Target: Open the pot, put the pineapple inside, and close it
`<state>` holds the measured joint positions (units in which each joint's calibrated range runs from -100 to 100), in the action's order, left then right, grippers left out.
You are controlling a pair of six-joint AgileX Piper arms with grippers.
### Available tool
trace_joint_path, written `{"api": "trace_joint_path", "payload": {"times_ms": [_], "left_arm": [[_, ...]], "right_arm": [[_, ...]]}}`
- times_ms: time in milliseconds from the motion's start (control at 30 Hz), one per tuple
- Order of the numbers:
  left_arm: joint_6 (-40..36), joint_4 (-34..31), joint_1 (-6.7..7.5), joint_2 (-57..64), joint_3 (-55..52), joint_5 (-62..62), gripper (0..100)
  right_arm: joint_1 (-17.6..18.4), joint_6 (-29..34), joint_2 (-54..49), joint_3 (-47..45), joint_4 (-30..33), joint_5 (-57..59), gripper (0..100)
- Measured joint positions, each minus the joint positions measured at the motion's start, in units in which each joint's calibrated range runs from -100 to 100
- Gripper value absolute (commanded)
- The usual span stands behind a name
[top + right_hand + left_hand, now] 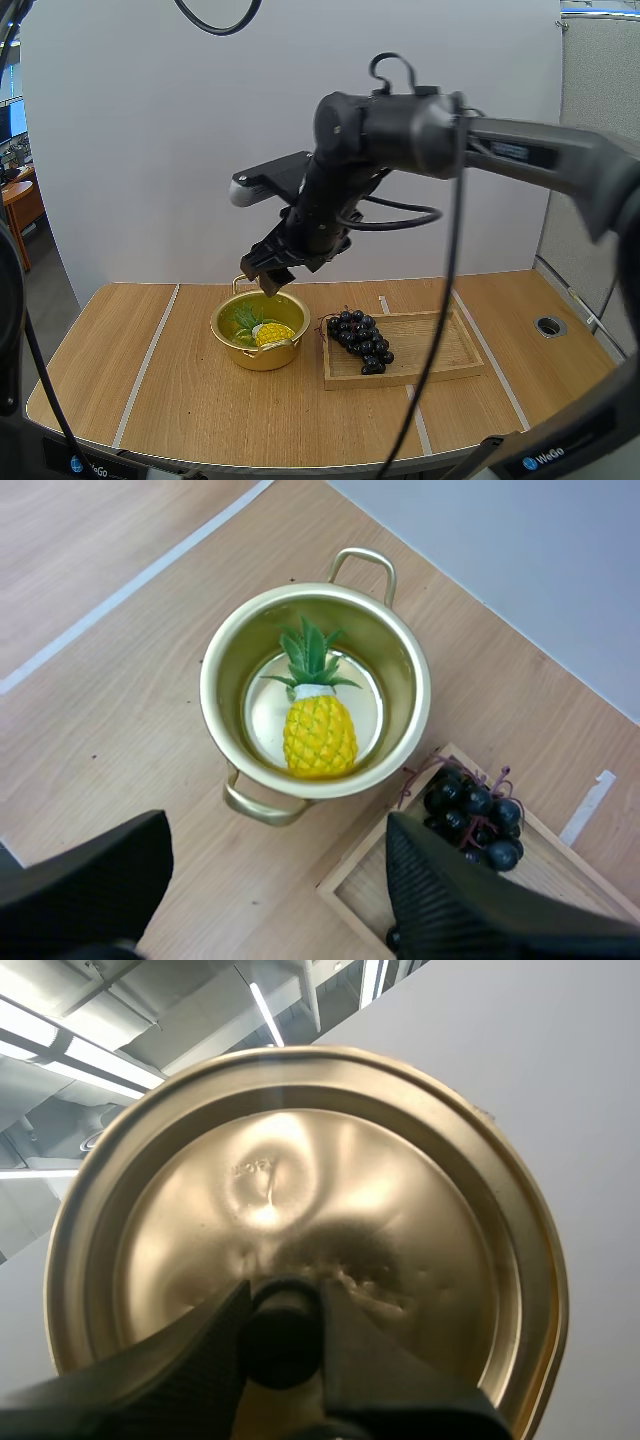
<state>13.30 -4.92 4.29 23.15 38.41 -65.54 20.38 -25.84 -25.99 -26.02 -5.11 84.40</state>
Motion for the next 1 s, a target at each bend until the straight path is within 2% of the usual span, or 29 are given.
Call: {"api": "trace_joint_path", "payload": {"times_ms": [133, 400, 767, 1000], "left_arm": [[0.0, 0.0, 0.00, 0.0, 0.0, 0.0, 0], [0.0, 0.0, 0.00, 0.0, 0.0, 0.0, 0], [0.0, 0.0, 0.00, 0.0, 0.0, 0.0, 0], [0.0, 0.0, 0.00, 0.0, 0.0, 0.0, 0]], "right_arm": [[0.0, 1.1, -9.3, -3.9, 0.0, 2.6, 100], [0.0, 2.6, -20.6, -9.3, 1.9, 5.2, 100], [0.0, 4.1, -42.2, -22.1, 4.8, 14.0, 100], [-0.6, 4.6, -48.4, -26.8, 4.8, 15.4, 100]]}}
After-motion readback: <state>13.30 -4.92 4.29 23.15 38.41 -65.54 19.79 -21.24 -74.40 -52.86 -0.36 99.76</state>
